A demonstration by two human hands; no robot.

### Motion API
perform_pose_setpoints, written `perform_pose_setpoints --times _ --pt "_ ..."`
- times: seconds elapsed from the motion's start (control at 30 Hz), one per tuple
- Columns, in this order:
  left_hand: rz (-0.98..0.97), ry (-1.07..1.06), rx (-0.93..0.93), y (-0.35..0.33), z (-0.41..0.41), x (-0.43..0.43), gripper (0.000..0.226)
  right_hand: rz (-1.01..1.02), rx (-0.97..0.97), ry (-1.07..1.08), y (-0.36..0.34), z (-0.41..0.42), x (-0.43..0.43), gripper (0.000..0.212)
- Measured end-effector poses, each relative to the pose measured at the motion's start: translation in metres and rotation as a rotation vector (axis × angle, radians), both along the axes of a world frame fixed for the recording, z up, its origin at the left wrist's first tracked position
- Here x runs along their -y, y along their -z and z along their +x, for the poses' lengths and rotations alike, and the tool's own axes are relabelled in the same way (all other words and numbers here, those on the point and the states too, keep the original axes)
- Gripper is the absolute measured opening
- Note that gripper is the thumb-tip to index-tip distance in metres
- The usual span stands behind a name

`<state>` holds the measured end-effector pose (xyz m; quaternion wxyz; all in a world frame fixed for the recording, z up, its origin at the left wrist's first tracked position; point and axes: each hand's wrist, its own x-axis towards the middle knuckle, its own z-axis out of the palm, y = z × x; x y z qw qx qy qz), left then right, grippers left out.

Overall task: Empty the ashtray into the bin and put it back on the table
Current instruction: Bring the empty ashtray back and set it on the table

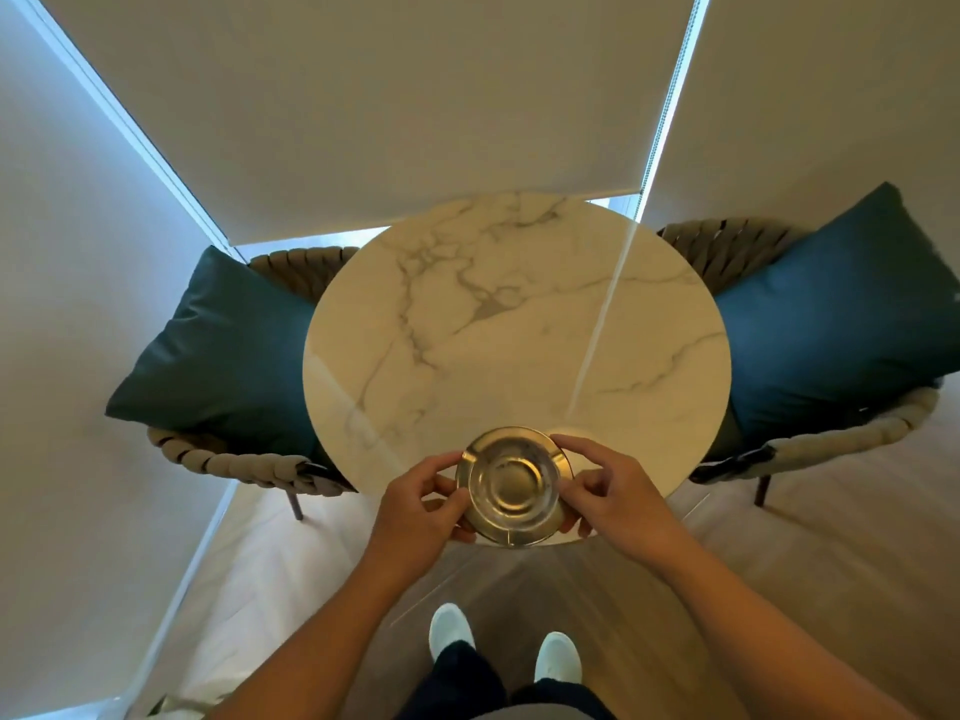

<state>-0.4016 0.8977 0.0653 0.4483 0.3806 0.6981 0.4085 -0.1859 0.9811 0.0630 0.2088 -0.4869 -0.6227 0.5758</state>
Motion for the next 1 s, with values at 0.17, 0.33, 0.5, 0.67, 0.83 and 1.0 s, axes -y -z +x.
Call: perform_pose_setpoints --times 0.17,0.33,0.5,0.67,0.83,1.0 --pt "0.010 -0.014 0.036 0.007 -0.015 -0.046 0.037 0.002 0.021 0.016 0.000 -0.014 -0.039 0.044" --pt "0.018 0.002 0.071 0.024 -0.034 -0.092 0.038 -0.019 0.058 0.038 0.007 -0.031 -0.076 0.047" --pt "-0.012 0.050 0.068 0.046 -0.058 -0.147 0.040 0.003 0.129 0.027 0.023 -0.050 -0.120 0.058" --pt "-0.064 0.123 0.028 0.065 -0.076 -0.208 0.042 0.095 0.222 -0.002 0.049 -0.068 -0.165 0.082" --pt "-0.101 0.182 -0.031 0.087 -0.082 -0.258 0.049 0.089 0.239 -0.050 0.081 -0.080 -0.209 0.092" --pt "-0.112 0.254 -0.162 0.118 -0.086 -0.290 0.077 0.081 0.256 -0.104 0.124 -0.089 -0.252 0.100"
